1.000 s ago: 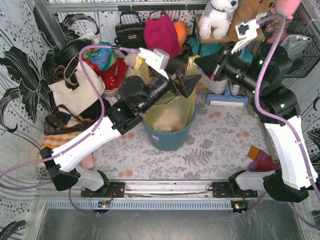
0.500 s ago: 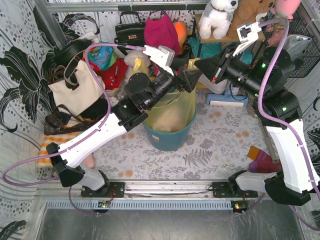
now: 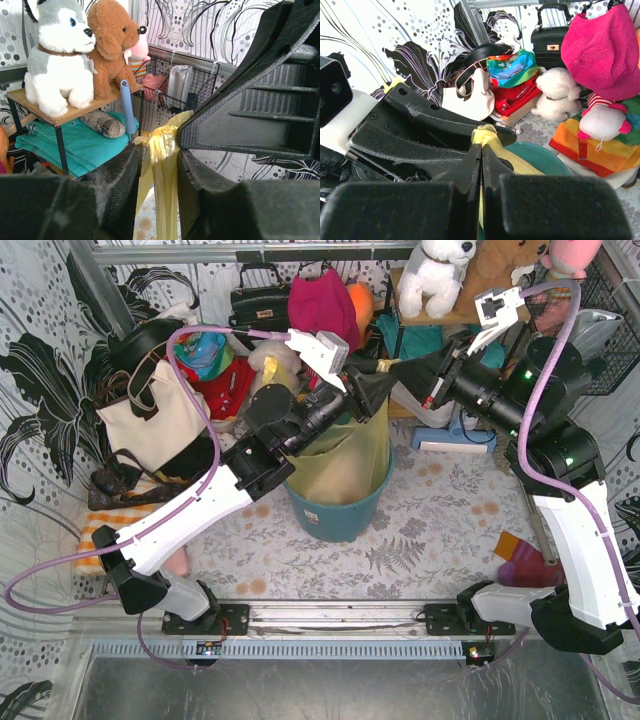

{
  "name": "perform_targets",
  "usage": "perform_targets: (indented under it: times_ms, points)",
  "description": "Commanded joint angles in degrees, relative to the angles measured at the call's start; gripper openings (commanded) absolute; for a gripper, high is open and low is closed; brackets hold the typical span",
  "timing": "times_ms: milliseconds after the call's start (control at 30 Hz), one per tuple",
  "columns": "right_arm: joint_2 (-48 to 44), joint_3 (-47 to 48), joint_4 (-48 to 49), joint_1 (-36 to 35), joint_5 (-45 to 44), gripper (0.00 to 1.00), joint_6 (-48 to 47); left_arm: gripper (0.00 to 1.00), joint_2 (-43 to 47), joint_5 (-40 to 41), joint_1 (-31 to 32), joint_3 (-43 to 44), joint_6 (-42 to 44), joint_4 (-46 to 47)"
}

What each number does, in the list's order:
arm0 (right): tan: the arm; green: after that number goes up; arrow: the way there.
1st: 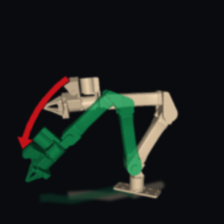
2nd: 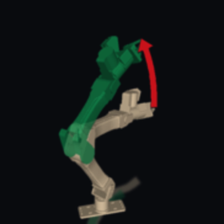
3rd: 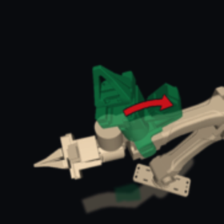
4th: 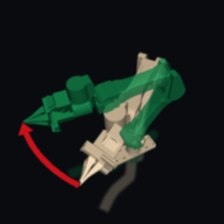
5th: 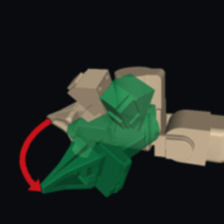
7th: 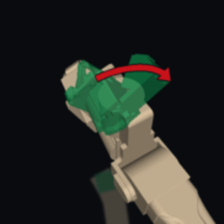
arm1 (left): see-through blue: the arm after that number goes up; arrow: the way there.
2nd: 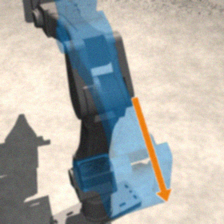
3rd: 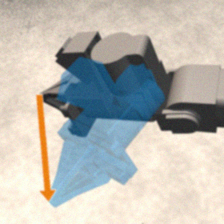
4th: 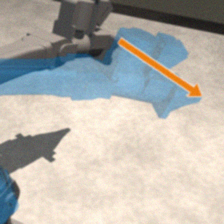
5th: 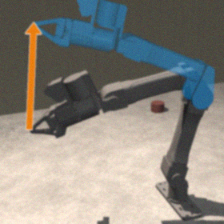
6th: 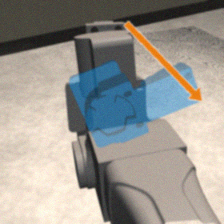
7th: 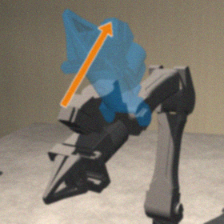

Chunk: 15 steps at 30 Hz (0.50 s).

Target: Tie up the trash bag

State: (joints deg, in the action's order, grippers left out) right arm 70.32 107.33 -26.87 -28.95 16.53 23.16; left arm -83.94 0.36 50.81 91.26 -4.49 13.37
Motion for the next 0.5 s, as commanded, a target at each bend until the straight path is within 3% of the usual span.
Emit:
perform_targets:
  times_ms: [0, 100, 200, 233, 300, 467]
  points:
    - [-1.2, -0.52, 2.22, 0.2, 0.12, 0.0, 0.51, 0.37, 1.32, -1.23, -0.51, 0.8, 0.07, 3.77]
    - [-1.4, -0.63, 2.41, 0.15, -0.09, 0.0, 0.53, 0.24, 1.68, -3.01, -0.53, 0.69, -0.14, 3.84]
    - [-1.8, -0.87, 3.21, 0.13, -0.18, 0.0, 0.66, 0.04, 1.87, -4.92, -0.53, 0.37, -0.51, 3.16]
    - [-1.97, -1.01, 3.59, 0.13, -0.19, 0.09, 0.7, 0.0, 1.96, -5.6, -0.53, -0.04, -0.52, 3.08]
    - [-2.19, -1.07, 3.96, 0.14, -0.14, 0.26, 0.74, 0.0, 2.38, -6.94, -0.53, -1.27, -0.73, 3.49]
    - [-2.3, 0.02, 3.02, 0.16, 0.08, 0.39, 0.83, 0.0, 4.2, -9.34, -0.53, -5.3, -1.41, 6.7]
